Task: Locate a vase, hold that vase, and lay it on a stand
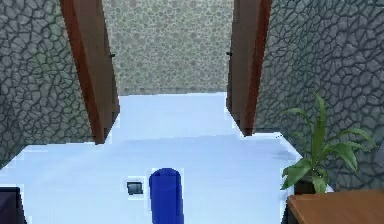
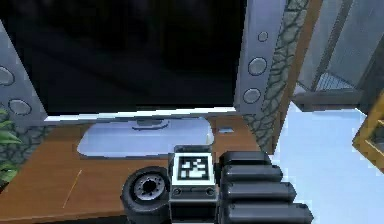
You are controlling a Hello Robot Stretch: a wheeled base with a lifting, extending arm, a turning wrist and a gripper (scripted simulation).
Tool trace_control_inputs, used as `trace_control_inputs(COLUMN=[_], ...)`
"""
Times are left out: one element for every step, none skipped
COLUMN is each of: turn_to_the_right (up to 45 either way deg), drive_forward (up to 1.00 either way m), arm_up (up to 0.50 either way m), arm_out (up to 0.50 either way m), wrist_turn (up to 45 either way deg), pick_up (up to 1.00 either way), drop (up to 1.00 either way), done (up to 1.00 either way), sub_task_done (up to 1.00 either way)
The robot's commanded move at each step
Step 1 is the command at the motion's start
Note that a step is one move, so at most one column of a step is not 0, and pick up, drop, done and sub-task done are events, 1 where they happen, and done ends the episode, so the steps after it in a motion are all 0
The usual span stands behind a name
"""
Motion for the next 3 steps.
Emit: trace_control_inputs(turn_to_the_right=[-45.0, -45.0, -15.0], drive_forward=[0.00, 0.00, 0.00], arm_up=[0.00, 0.00, 0.00], arm_out=[0.00, 0.00, 0.00], wrist_turn=[0.0, 0.0, 0.0], pick_up=[0.00, 0.00, 0.00], drop=[0.00, 0.00, 0.00], done=[0.00, 0.00, 0.00], sub_task_done=[0.00, 0.00, 0.00])
